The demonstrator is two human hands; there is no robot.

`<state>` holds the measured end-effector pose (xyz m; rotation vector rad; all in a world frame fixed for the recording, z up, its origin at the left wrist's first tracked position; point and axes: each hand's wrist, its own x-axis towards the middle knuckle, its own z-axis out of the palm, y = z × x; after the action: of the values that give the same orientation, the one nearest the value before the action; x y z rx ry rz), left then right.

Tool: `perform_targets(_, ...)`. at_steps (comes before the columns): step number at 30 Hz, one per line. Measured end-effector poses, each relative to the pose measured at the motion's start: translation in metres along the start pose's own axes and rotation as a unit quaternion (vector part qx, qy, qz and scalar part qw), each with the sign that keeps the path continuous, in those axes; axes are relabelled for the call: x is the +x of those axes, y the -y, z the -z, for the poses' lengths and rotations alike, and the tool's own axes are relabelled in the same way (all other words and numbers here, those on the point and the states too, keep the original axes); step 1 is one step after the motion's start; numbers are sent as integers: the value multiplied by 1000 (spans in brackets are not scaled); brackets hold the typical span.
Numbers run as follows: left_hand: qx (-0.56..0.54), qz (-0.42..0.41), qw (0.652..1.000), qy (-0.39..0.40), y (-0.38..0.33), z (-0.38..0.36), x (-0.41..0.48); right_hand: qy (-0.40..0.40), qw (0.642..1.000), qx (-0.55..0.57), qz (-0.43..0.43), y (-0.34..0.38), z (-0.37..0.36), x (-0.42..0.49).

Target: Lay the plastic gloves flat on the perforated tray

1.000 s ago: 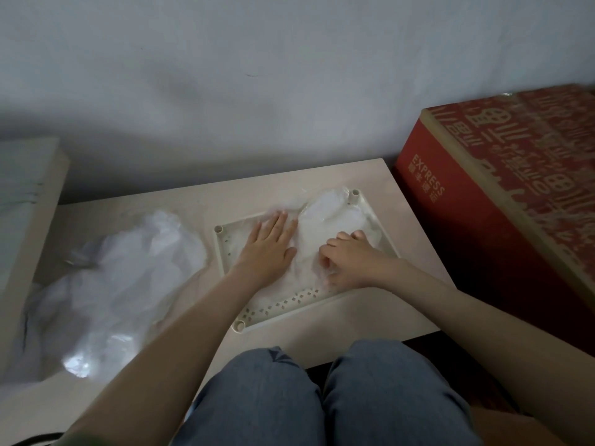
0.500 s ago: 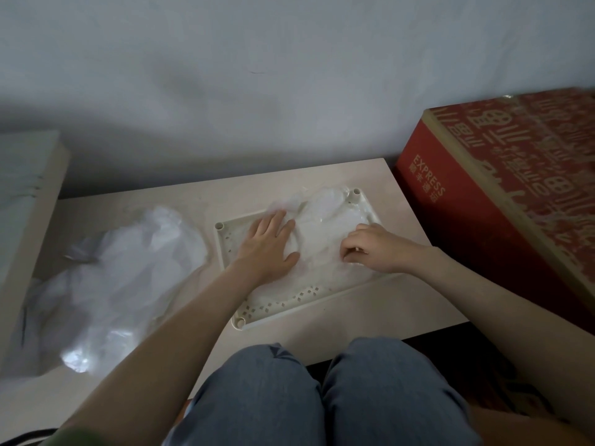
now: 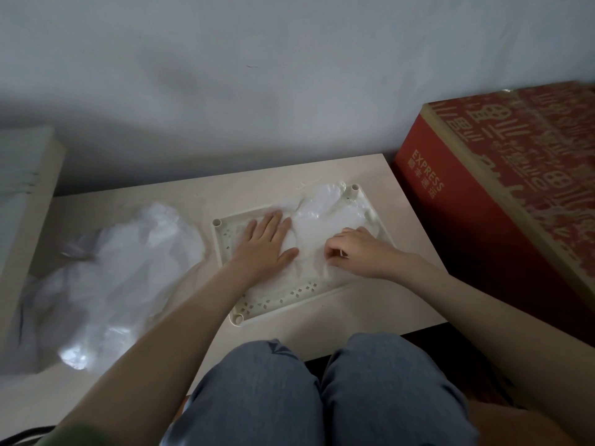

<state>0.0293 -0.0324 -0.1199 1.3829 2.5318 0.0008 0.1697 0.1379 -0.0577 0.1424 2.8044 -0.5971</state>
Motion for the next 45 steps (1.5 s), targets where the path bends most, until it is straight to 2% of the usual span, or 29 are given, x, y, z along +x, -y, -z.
perform_targets(3, 10, -1, 1000, -6, 1, -2, 1, 15, 999, 23, -27, 1, 2, -2)
perform_targets(13, 20, 7, 999, -28, 0, -7, 1, 28, 993, -106, -33, 3, -10, 2)
perform_targets(16, 15, 8, 1000, -26, -1, -6, 1, -2, 996, -84, -26, 9, -11, 4)
perform_targets(20, 20, 6, 999, -26, -1, -6, 0, 30, 998, -37, -47, 12, -9, 7)
perform_targets(22, 19, 6, 999, -26, -1, -6, 1, 51, 995, -71, -45, 13, -9, 6)
perform_targets(25, 20, 5, 999, -33, 0, -6, 1, 32, 991, -126, -11, 16, -11, 6)
perform_targets(33, 16, 1, 1000, -20, 1, -5, 1, -1, 998, -62, -9, 21, -6, 7)
perform_targets(40, 29, 4, 999, -19, -1, -2, -1, -24, 986, 145, -75, 24, -1, 10)
perform_targets(45, 29, 7, 999, -17, -1, -1, -1, -8, 995, 91, -41, 18, 1, 15)
